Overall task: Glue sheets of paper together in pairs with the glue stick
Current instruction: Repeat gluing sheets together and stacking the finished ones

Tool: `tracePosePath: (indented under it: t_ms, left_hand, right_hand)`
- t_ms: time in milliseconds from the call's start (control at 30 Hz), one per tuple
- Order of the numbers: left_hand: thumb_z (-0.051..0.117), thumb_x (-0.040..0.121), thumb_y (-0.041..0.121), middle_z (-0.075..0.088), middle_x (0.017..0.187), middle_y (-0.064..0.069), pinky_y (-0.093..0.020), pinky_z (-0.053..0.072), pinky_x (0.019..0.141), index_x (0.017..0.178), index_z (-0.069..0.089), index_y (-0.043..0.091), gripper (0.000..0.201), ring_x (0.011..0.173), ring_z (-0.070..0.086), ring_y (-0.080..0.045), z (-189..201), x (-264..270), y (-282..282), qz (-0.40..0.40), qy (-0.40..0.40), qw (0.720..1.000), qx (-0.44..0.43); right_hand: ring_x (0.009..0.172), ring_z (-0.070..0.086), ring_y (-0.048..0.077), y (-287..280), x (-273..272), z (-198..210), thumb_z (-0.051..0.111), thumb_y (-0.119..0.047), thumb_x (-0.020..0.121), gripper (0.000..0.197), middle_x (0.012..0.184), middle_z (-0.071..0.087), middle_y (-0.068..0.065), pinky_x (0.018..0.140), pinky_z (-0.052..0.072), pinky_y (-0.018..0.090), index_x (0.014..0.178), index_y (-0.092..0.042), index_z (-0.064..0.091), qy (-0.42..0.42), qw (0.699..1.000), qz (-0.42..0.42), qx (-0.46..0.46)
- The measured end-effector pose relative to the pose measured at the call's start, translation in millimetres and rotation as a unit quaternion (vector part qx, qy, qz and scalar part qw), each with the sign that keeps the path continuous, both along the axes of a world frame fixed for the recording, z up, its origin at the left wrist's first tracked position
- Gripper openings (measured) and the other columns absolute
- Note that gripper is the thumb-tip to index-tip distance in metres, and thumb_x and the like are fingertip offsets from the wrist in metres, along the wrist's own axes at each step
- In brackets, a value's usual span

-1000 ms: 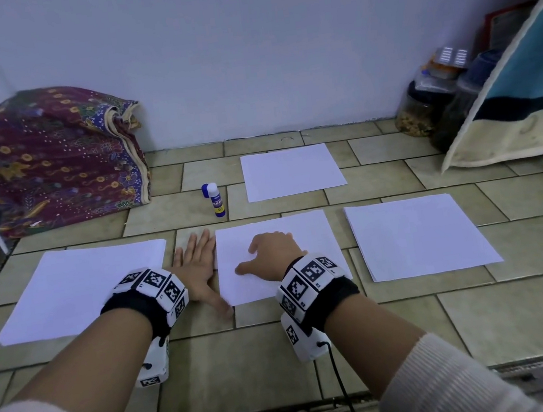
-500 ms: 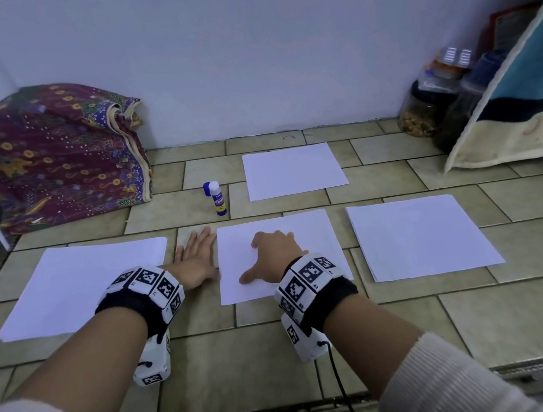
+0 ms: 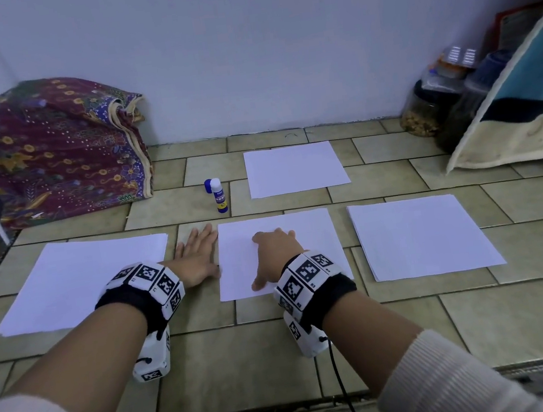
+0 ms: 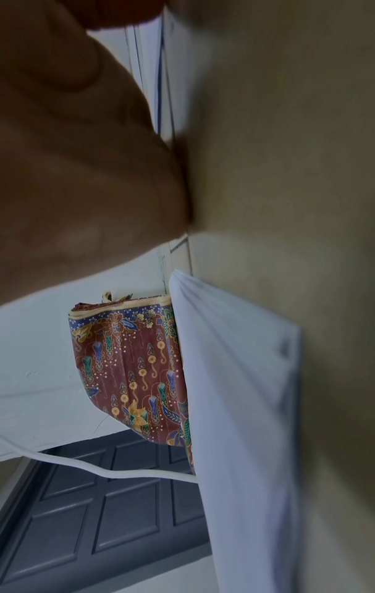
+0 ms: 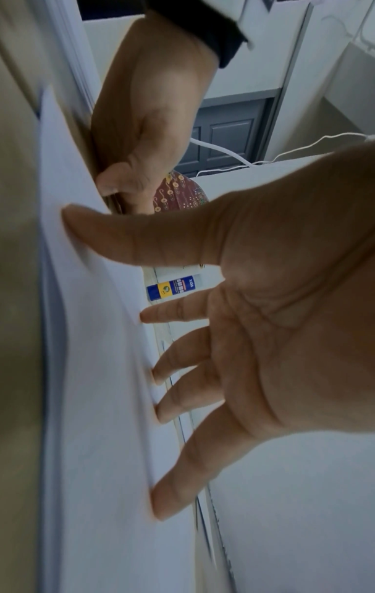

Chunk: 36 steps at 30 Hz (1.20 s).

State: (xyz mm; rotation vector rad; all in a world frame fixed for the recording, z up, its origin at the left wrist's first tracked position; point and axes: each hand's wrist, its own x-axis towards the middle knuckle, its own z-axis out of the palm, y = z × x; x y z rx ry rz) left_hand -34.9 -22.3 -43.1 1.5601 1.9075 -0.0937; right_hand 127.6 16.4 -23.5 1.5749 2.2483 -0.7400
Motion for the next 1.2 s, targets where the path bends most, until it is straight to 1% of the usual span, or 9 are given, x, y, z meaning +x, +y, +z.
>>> tracePosePath:
  t_ms: [133,300,400,500,733,833,967,1100,1200]
  left_hand:
    - [0.053,0.093,0.016,-0.021,0.158,0.005,-0.033,-0.011,0.116,0.152,-0.008,0.018,0.085,0.145,-0.021,-0.014,-1.4,-0.5,0.1,-0.005,-0.004,1.000,-0.001]
    - [0.043,0.101,0.035,-0.011,0.161,0.005,-0.033,-0.008,0.116,0.153,0.002,0.017,0.069,0.147,-0.015,-0.013,-1.2,-1.5,2.4,0.036,-0.066,0.996,0.041]
    - [0.050,0.086,0.063,-0.011,0.161,-0.001,-0.038,-0.001,0.119,0.152,-0.004,0.013,0.099,0.148,-0.007,-0.019,0.4,1.7,1.3,0.032,-0.023,0.997,0.063]
    - [0.064,0.062,0.076,-0.031,0.155,0.002,-0.047,-0.005,0.119,0.148,-0.025,0.015,0.138,0.146,-0.020,-0.027,6.6,11.0,-3.6,-0.060,0.061,0.996,0.003]
    - [0.056,0.071,0.077,-0.030,0.155,-0.003,-0.057,-0.002,0.116,0.148,-0.023,0.008,0.130,0.143,-0.026,-0.027,8.3,21.8,3.5,-0.115,0.198,0.972,-0.050]
    - [0.031,0.043,0.101,-0.026,0.157,-0.008,-0.056,-0.004,0.114,0.150,-0.018,0.007,0.150,0.145,-0.023,-0.028,8.6,23.1,2.3,-0.118,0.225,0.966,-0.046]
    - [0.060,0.082,0.059,-0.023,0.157,-0.012,-0.057,-0.005,0.114,0.151,-0.015,0.008,0.114,0.145,-0.019,-0.030,14.0,28.3,-1.7,-0.109,0.214,0.971,-0.021]
    - [0.056,0.072,0.076,-0.026,0.157,-0.008,-0.056,-0.004,0.115,0.148,-0.021,0.005,0.129,0.143,-0.026,-0.027,11.2,28.0,0.6,-0.117,0.245,0.961,-0.048]
    - [0.057,0.073,0.075,-0.028,0.156,-0.007,-0.056,-0.005,0.115,0.148,-0.021,0.004,0.129,0.143,-0.027,-0.027,10.9,25.6,-0.2,-0.116,0.233,0.965,-0.045]
  right_hand:
    - [0.132,0.030,0.038,2.4,-7.6,-3.7,0.064,-0.048,0.080,0.069,0.139,0.042,0.016,0.102,0.035,0.059,0.135,-0.013,0.041,-0.020,1.000,0.005,0.002]
    - [0.128,0.033,0.040,0.6,-7.6,-2.4,0.047,-0.025,0.091,0.038,0.135,0.043,0.017,0.100,0.035,0.059,0.127,-0.011,0.048,-0.025,0.999,0.011,0.021]
    - [0.130,0.029,0.038,0.3,-4.8,5.2,0.056,-0.024,0.091,0.046,0.134,0.039,0.014,0.100,0.034,0.063,0.133,-0.015,0.043,-0.057,0.998,0.012,0.006]
    - [0.133,0.030,0.038,-3.6,-4.1,16.2,0.059,-0.026,0.091,0.053,0.141,0.037,0.015,0.103,0.030,0.063,0.138,-0.013,0.040,-0.081,0.996,0.023,0.011]
    - [0.134,0.035,0.042,-13.8,-18.7,32.8,0.055,-0.010,0.091,0.047,0.141,0.043,0.016,0.107,0.018,0.068,0.136,-0.006,0.043,-0.128,0.985,0.098,0.062]
    - [0.129,0.041,0.040,-18.0,-27.3,40.1,0.050,-0.013,0.093,0.046,0.135,0.049,0.013,0.107,0.009,0.071,0.138,-0.005,0.039,-0.134,0.986,0.084,0.055]
    - [0.145,0.006,0.034,-14.2,-34.2,31.9,0.036,-0.025,0.100,0.060,0.158,0.009,0.011,0.108,0.003,0.069,0.151,-0.011,0.008,-0.071,0.991,0.093,0.068]
    - [0.147,0.000,0.017,8.6,-18.8,18.8,0.052,-0.019,0.094,0.081,0.160,-0.002,-0.005,0.113,0.004,0.063,0.152,-0.018,-0.004,-0.021,0.980,0.198,0.004]
    - [0.147,0.003,0.014,27.5,7.9,15.7,0.060,-0.040,0.090,0.091,0.160,-0.004,-0.007,0.115,-0.001,0.058,0.152,-0.021,-0.005,-0.033,0.981,0.193,0.009]
